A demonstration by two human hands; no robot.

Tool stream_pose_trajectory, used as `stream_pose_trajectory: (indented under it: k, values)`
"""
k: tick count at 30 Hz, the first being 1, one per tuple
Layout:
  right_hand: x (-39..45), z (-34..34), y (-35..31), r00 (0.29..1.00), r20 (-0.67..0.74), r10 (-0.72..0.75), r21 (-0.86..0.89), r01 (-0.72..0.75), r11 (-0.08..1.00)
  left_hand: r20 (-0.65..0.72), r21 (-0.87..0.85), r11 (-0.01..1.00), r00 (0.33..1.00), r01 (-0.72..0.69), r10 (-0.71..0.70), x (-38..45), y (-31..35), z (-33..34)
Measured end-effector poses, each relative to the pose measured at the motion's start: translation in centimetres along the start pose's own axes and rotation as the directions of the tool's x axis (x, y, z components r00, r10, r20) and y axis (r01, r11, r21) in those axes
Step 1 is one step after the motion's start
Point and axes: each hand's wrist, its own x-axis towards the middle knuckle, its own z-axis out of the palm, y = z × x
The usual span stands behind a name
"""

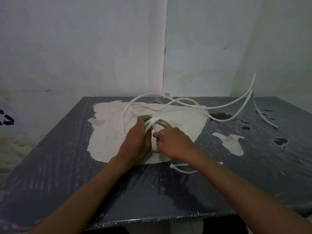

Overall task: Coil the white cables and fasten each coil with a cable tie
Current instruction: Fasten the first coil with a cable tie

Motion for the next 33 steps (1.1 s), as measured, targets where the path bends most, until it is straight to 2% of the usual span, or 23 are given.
stream_pose_trajectory:
  k: [3,6,8,10,12,17,19,22,24,26,28,31,33]
  values:
    - [-0.4,-1.1,1.5,0.999,0.006,-0.036,0.118,0.035,0.992,0.025,-0.105,0.994,1.0,-0.009,0.011,-0.1,0.0,-0.5]
    - [-0.3,-2.5,2.7,0.969,-0.244,-0.033,0.175,0.077,0.982,0.051,-0.265,0.964,0.999,0.024,-0.011,0.1,0.4,-0.7]
    - [-0.1,-2.9,3.3,0.927,-0.372,0.036,0.34,0.101,0.935,0.043,-0.359,0.93,0.997,0.076,-0.065,0.3,1.0,-0.6]
    - [0.2,-2.8,3.5,0.949,-0.305,0.079,0.532,0.101,0.841,0.051,-0.417,0.898,0.99,0.143,-0.134,0.5,1.4,-0.2]
    - [0.6,-2.0,3.4,0.973,-0.22,0.076,0.626,0.081,0.775,0.082,-0.44,0.862,0.967,0.254,-0.242,0.7,1.6,0.3]
    - [2.0,-0.5,2.9,0.979,-0.188,0.073,0.695,0.08,0.715,0.187,-0.508,0.742,0.897,0.438,-0.401,0.5,2.2,1.8]
    - [2.4,0.0,2.9,0.976,-0.176,0.132,0.715,0.034,0.698,0.226,-0.515,0.723,0.886,0.461,-0.405,0.3,2.4,2.0]
    - [2.5,0.3,3.1,0.931,-0.266,0.25,0.597,-0.044,0.801,0.233,-0.502,0.778,0.925,0.378,-0.299,0.0,3.0,2.2]
    - [2.6,0.2,2.9,0.925,-0.287,0.25,0.503,-0.076,0.861,0.199,-0.513,0.765,0.921,0.388,-0.334,0.2,3.5,2.0]
    - [2.8,0.2,2.7,0.938,-0.285,0.196,0.512,-0.024,0.858,0.19,-0.52,0.727,0.891,0.448,-0.414,0.6,4.0,1.8]
    - [3.1,0.4,2.5,0.953,-0.278,0.123,0.601,0.073,0.796,0.181,-0.561,0.658,0.85,0.502,-0.494,0.7,3.9,1.6]
    - [3.5,1.4,2.3,0.963,-0.264,0.049,0.678,0.149,0.72,0.169,-0.653,0.488,0.739,0.58,-0.652,1.0,3.2,1.2]
    - [3.6,1.8,2.0,0.964,-0.26,0.056,0.722,0.155,0.674,0.194,-0.693,0.375,0.66,0.616,-0.725,1.2,2.9,1.0]
